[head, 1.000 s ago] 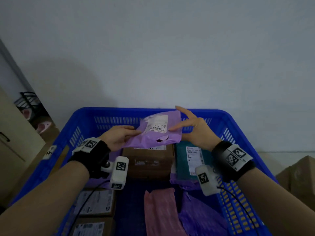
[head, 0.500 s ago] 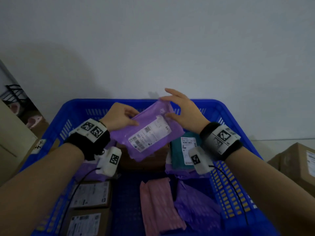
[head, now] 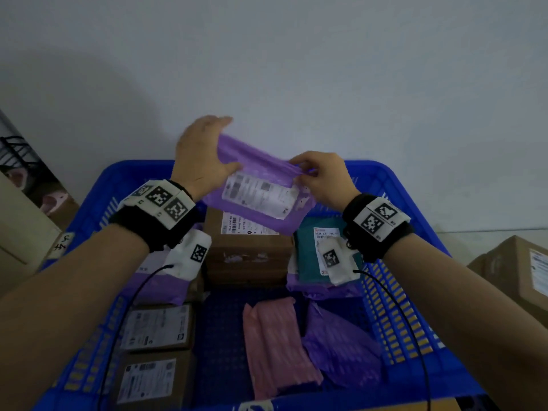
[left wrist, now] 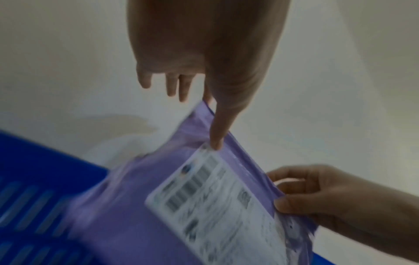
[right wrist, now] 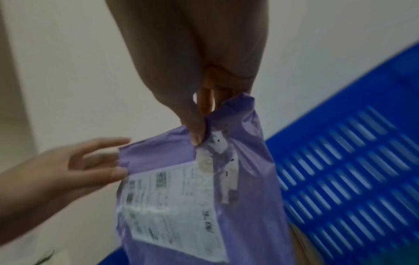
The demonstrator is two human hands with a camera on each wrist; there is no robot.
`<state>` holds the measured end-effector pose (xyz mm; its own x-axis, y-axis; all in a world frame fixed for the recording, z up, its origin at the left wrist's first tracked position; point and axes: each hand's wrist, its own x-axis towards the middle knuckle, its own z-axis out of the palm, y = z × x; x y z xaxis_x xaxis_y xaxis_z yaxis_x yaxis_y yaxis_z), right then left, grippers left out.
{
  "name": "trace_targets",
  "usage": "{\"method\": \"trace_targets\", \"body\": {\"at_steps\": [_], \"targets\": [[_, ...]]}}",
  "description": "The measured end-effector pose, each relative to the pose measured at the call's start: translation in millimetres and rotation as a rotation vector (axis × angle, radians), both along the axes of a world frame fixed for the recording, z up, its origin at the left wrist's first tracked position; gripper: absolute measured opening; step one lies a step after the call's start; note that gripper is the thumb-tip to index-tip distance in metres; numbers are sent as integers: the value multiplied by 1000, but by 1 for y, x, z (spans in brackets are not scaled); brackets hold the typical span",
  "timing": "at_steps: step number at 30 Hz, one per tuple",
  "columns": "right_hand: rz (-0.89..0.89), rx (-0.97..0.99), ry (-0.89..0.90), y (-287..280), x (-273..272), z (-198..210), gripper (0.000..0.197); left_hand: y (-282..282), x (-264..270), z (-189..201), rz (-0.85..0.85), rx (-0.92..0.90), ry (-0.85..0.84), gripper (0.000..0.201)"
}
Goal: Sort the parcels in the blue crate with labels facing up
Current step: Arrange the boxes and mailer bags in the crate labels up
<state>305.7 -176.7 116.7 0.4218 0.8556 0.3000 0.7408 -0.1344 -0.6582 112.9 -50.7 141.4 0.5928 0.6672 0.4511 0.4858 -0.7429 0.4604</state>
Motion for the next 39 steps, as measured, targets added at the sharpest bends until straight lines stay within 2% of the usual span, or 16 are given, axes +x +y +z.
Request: {"method": "trace_targets", "body": {"at_steps": [2,5,7,9,11,12,17,19,22,24,28,31,33,35,37,39], "targets": [[-85,24,192,-5,7,-12,32,2,-5,-10,67,-137,-83,86],[-156,14,563,-16,9,-29,34,-2,-10,-33,154,-502,-84,83],[-165,-59,743,-21,10,-37,34,-2,-13,-51,192,-732,-95,78],[-133,-168,814,-23,11,-43,33,-1,-16,-67,198,-971,-179,62],[-109,-248,845,-22,11,-49,33,-3,-19,-79,201,-1174,-268,27],[-115,-267,850,-21,10,-52,33,-3,-20,-84,208,-1220,-304,15],[-199,-246,846,-14,3,-67,31,4,-25,-106,289,-1274,-408,10],[-234,-236,859,-13,2,-72,40,3,-26,-112,318,-1306,-455,13],[-310,-372,876,-16,2,-77,52,2,-27,-122,344,-1338,-564,17],[-296,-471,933,-20,0,-79,56,1,-28,-129,385,-1351,-648,19],[-281,-354,996,-14,-10,-83,43,-2,-26,-141,469,-1337,-756,16],[-331,-201,905,-2,-12,-85,37,-5,-26,-142,489,-1293,-721,4],[-354,-142,860,4,-14,-81,45,-5,-30,-144,434,-1218,-626,34],[-399,-90,831,13,-13,-79,60,-8,-34,-142,369,-1169,-530,48],[-459,-65,808,24,-9,-80,65,-13,-37,-141,360,-1159,-514,44],[-484,-98,787,33,-7,-85,58,-16,-39,-138,385,-1173,-536,36]]}}
